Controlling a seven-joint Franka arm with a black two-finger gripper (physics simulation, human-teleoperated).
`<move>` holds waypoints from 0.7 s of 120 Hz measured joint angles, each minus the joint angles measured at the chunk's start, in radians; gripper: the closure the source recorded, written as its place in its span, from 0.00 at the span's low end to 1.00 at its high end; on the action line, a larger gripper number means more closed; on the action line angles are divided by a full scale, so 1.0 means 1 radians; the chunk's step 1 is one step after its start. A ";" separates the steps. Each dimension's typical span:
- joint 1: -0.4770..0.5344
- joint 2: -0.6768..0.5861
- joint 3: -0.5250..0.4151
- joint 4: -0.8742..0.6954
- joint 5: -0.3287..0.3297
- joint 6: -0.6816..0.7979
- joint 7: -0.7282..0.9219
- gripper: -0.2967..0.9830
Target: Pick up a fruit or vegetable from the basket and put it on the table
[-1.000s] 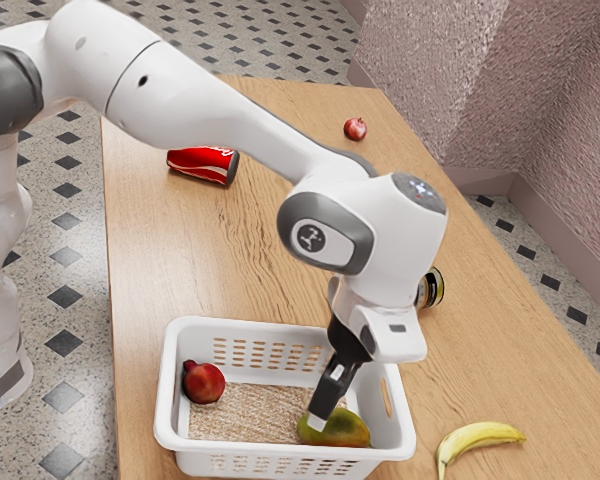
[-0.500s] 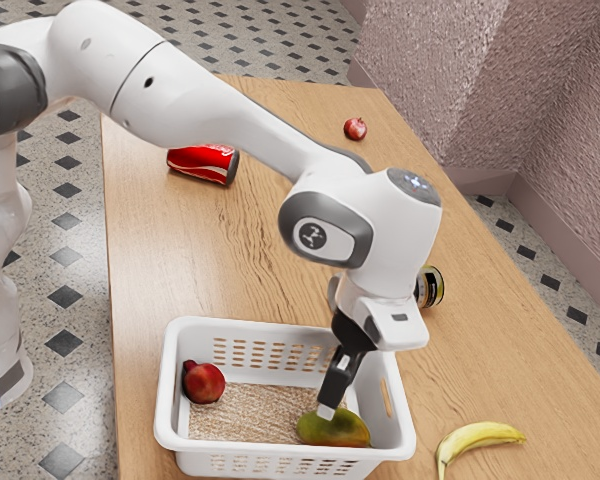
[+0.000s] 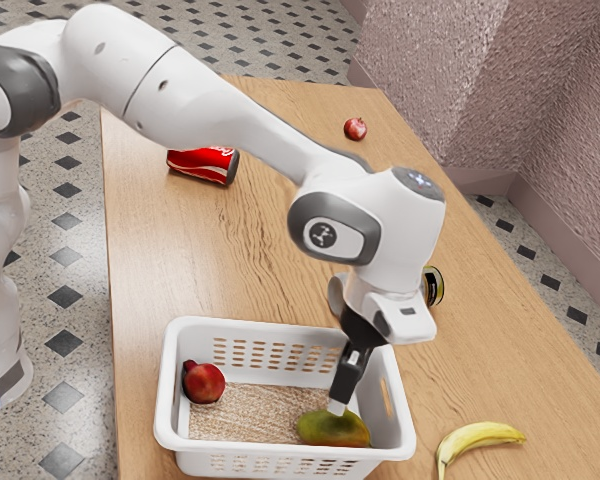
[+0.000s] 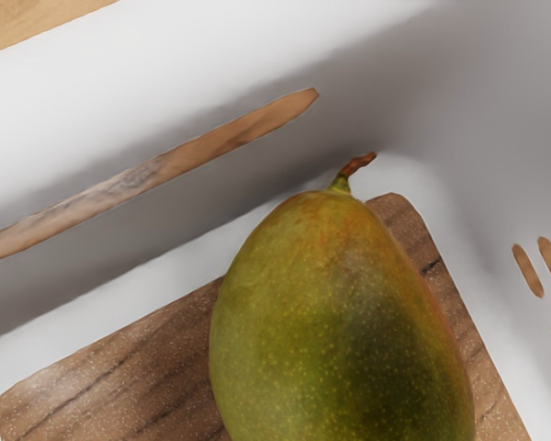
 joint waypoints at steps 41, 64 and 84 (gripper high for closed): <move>-0.013 0.010 -0.007 -0.004 -0.016 0.030 0.012 0.23; -0.027 0.005 -0.009 -0.008 -0.017 0.037 0.013 0.23; -0.039 0.001 -0.006 -0.030 -0.018 0.042 0.013 0.23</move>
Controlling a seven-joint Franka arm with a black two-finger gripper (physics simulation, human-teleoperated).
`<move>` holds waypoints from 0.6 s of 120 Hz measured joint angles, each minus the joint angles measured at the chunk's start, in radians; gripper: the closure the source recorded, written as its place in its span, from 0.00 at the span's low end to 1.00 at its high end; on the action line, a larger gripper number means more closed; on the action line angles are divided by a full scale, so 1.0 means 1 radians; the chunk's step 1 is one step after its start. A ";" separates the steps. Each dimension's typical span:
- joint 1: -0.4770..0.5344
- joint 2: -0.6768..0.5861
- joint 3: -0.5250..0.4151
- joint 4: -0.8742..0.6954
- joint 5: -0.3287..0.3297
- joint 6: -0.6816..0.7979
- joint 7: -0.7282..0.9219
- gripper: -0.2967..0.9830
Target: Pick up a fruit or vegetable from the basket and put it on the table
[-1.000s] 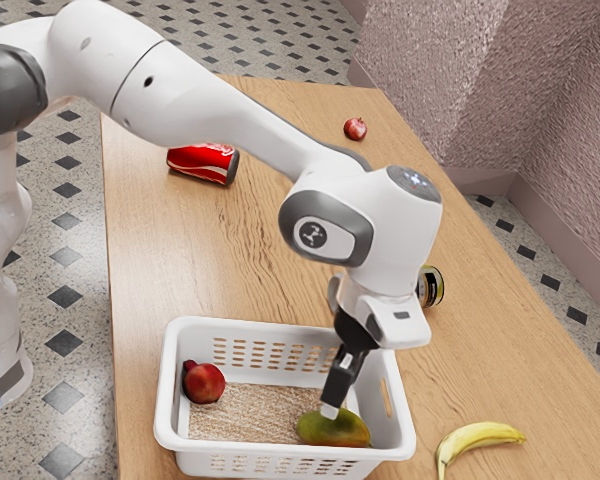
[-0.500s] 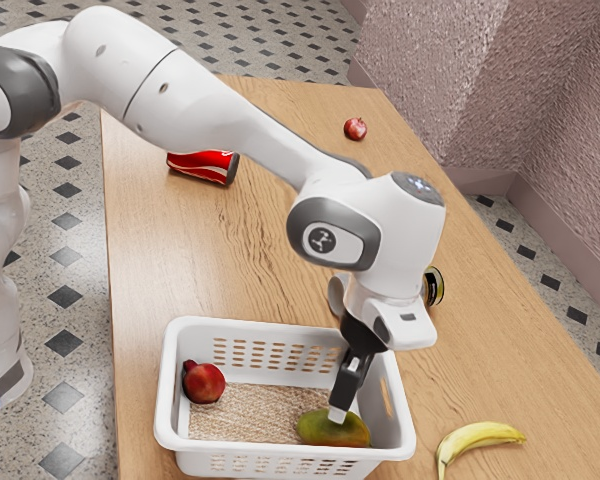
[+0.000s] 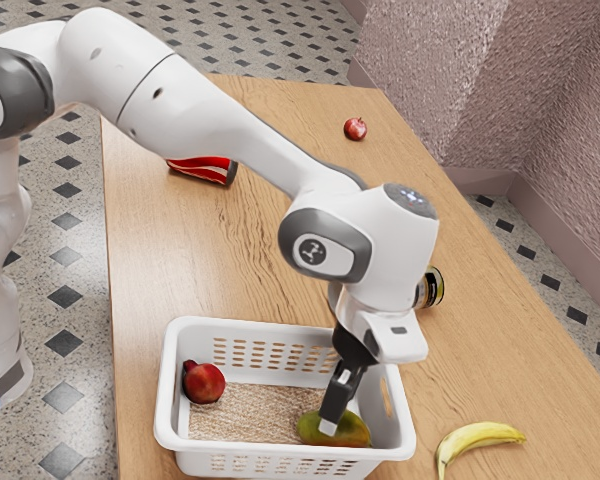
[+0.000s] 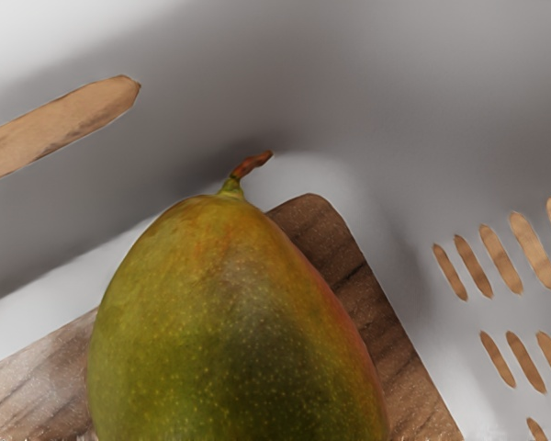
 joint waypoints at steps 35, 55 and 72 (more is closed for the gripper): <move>0.006 0.008 0.001 -0.017 0.000 0.024 0.000 0.23; 0.001 0.008 0.002 -0.041 0.000 0.049 0.000 0.23; 0.002 0.010 0.001 -0.048 0.000 0.066 0.001 0.23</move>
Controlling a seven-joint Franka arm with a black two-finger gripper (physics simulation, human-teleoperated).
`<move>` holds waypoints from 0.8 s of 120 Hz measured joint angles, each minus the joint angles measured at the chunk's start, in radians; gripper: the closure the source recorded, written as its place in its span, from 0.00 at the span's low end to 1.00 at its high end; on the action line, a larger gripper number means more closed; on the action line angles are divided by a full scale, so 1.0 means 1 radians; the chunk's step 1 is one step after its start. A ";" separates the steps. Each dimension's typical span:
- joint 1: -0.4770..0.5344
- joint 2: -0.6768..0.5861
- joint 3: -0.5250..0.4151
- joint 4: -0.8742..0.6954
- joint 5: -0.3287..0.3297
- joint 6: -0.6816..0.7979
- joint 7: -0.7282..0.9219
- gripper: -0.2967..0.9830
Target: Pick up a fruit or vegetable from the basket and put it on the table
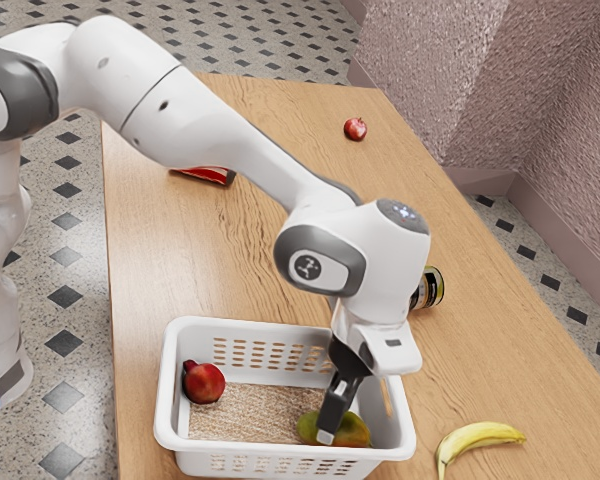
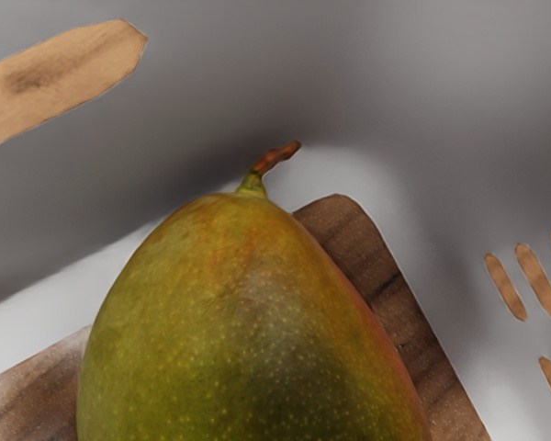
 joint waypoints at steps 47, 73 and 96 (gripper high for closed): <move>0.008 0.040 0.003 -0.007 0.001 0.055 0.003 0.23; 0.000 0.049 0.000 -0.010 0.001 0.070 0.004 0.23; 0.001 0.049 0.000 -0.011 0.006 0.076 -0.006 0.41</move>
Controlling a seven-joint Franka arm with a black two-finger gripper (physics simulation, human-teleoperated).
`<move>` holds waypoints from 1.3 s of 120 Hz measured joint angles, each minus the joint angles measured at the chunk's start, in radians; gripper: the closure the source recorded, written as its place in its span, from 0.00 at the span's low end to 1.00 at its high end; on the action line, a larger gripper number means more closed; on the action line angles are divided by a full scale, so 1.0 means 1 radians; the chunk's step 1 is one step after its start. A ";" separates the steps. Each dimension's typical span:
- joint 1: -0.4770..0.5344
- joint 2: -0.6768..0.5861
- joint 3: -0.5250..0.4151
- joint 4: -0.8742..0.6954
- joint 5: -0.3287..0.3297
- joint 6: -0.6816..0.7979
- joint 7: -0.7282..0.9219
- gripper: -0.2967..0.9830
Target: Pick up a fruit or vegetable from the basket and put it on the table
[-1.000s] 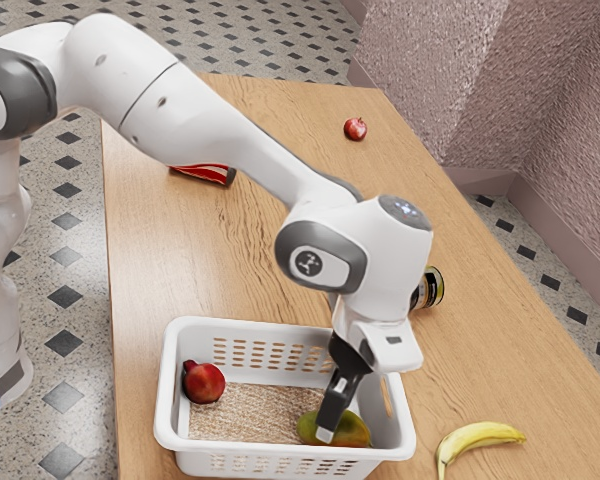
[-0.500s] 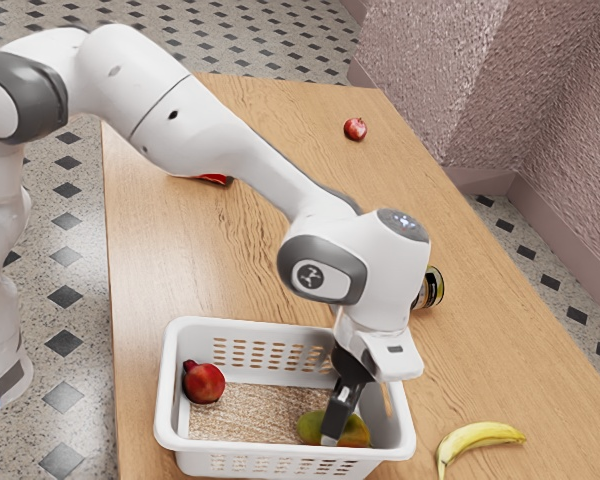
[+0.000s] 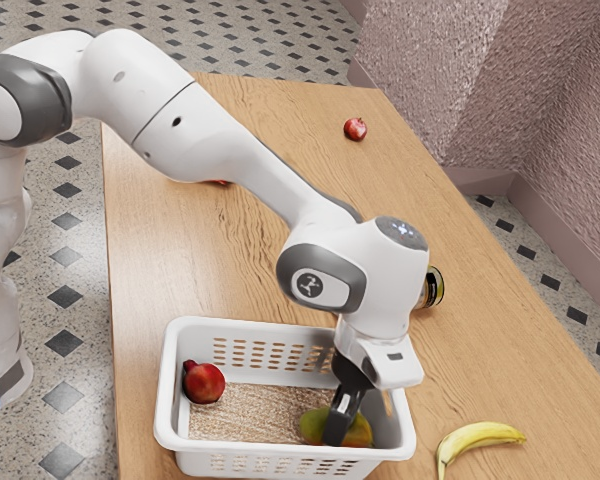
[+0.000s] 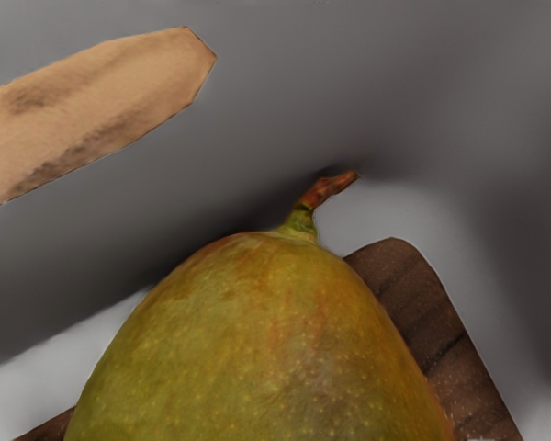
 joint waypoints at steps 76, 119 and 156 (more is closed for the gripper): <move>0.014 -0.071 0.007 0.001 0.004 -0.026 -0.021 0.48; -0.126 -0.208 0.269 0.102 0.048 -0.151 0.016 0.51; 0.072 -0.277 0.733 0.134 0.105 -0.269 0.150 0.51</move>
